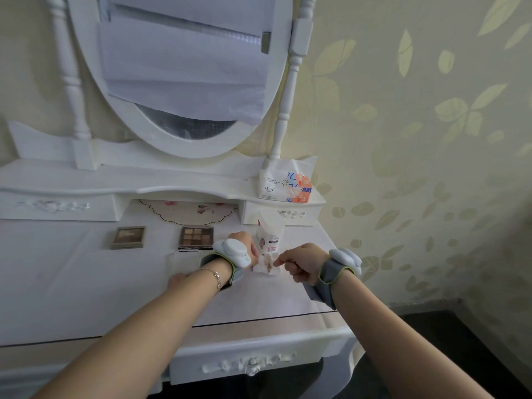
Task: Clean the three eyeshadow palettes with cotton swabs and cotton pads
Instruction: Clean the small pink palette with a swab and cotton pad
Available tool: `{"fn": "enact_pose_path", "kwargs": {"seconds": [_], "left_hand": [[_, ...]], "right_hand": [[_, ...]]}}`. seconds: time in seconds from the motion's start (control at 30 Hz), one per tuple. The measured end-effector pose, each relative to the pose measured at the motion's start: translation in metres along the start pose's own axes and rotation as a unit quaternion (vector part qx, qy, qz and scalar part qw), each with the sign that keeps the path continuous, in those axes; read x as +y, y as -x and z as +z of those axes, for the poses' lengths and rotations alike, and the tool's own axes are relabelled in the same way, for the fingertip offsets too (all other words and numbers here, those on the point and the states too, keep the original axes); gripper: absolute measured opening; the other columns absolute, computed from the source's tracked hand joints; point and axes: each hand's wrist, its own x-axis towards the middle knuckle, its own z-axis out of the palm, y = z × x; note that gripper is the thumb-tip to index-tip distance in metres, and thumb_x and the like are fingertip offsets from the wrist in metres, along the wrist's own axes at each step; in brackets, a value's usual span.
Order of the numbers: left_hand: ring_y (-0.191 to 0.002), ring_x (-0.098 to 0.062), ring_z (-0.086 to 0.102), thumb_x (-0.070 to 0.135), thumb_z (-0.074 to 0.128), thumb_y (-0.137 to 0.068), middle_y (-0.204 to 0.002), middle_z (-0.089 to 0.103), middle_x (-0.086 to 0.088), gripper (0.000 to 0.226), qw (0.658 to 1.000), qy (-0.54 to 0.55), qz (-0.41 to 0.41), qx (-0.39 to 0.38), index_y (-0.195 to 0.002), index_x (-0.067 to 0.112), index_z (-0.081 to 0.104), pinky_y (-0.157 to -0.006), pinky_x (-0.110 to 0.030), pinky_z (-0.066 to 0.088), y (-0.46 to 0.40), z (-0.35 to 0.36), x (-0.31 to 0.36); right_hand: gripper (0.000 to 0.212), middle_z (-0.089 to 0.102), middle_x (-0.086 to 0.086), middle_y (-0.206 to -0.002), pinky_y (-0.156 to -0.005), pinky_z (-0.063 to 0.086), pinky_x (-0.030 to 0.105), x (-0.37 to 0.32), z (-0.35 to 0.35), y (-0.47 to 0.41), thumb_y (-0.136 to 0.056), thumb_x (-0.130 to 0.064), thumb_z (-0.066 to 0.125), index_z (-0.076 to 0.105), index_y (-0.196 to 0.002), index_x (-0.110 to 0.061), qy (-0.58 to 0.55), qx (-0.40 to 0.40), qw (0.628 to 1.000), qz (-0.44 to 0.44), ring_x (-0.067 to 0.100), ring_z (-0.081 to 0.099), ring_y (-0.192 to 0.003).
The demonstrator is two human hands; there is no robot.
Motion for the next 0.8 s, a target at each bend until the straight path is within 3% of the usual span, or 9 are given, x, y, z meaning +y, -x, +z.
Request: {"fn": "enact_pose_path", "kwargs": {"seconds": [0.1,0.17,0.27,0.43,0.5,0.63,0.73,0.8], "left_hand": [[-0.090,-0.018,0.060,0.021,0.060,-0.084,-0.104,0.070,-0.002,0.017,1.000,0.008,0.006,0.014,-0.094,0.014,0.072,-0.073,-0.021,0.043,0.005,-0.006,-0.003],[-0.093,-0.020,0.061,0.018,0.059,-0.083,-0.106,0.069,-0.004,0.018,0.999,0.022,0.005,0.041,-0.096,0.013,0.070,-0.081,-0.023,0.046,0.009,-0.015,-0.009],[-0.100,-0.021,0.062,0.016,0.060,-0.083,-0.104,0.068,-0.002,0.020,0.995,0.064,0.006,0.071,-0.101,0.016,0.068,-0.083,-0.020,0.043,0.021,-0.030,-0.023],[-0.086,-0.013,0.063,0.019,0.065,-0.079,-0.095,0.070,0.002,0.013,0.991,0.096,0.012,0.095,-0.091,0.021,0.069,-0.081,-0.019,0.046,0.046,-0.048,-0.054],[-0.080,-0.009,0.059,0.018,0.065,-0.080,-0.090,0.068,0.005,0.014,0.991,0.094,0.008,0.095,-0.093,0.020,0.070,-0.076,-0.015,0.042,0.057,-0.055,-0.068],[-0.085,-0.011,0.061,0.017,0.066,-0.080,-0.086,0.063,0.008,0.011,0.992,0.098,-0.004,0.086,-0.086,0.026,0.068,-0.079,-0.018,0.044,0.074,-0.061,-0.092],[-0.087,-0.012,0.060,0.014,0.065,-0.079,-0.086,0.062,0.009,0.016,0.989,0.123,0.004,0.079,-0.081,0.030,0.063,-0.079,-0.019,0.045,0.082,-0.063,-0.107],[-0.093,-0.011,0.058,0.017,0.065,-0.080,-0.095,0.062,0.007,0.018,0.992,0.111,0.017,0.061,-0.096,0.026,0.065,-0.079,-0.018,0.041,0.087,-0.065,-0.116]], "right_hand": [[0.021,0.038,0.000,-0.034,-0.035,0.017,0.015,-0.007,0.003,0.005,-0.085,0.001,0.051,0.061,-0.066,0.001,0.021,0.024,0.999,-0.022,0.012,0.024,-0.035],[0.021,0.040,0.003,-0.039,-0.036,0.019,0.016,-0.010,0.008,0.006,-0.085,0.001,0.052,0.060,-0.066,0.000,0.024,0.028,0.998,-0.046,0.014,0.026,-0.040],[0.020,0.044,0.006,-0.047,-0.040,0.024,0.019,-0.014,0.021,0.007,-0.088,0.000,0.051,0.058,-0.069,-0.003,-0.010,0.003,0.996,-0.083,0.014,0.032,-0.044],[0.022,0.060,0.005,-0.062,-0.044,0.038,0.018,-0.019,0.049,0.007,-0.092,-0.004,0.053,0.064,-0.073,-0.005,-0.059,-0.041,0.989,-0.128,0.012,0.046,-0.051],[0.020,0.062,0.004,-0.068,-0.048,0.038,0.020,-0.024,0.062,0.011,-0.088,-0.006,0.058,0.067,-0.070,-0.010,-0.017,-0.002,0.984,-0.178,0.013,0.046,-0.056],[0.011,0.054,-0.008,-0.058,-0.056,0.036,0.019,-0.036,0.076,0.019,-0.081,-0.017,0.067,0.072,-0.071,-0.019,0.091,0.103,0.947,-0.290,0.007,0.043,-0.054],[0.008,0.053,-0.007,-0.057,-0.055,0.034,0.019,-0.042,0.082,0.020,-0.081,-0.021,0.069,0.074,-0.076,-0.016,0.098,0.096,0.943,-0.303,0.009,0.041,-0.055],[0.011,0.053,-0.004,-0.059,-0.056,0.034,0.021,-0.043,0.092,0.020,-0.079,-0.023,0.070,0.075,-0.078,-0.013,0.109,0.075,0.945,-0.298,0.011,0.041,-0.056]]}}
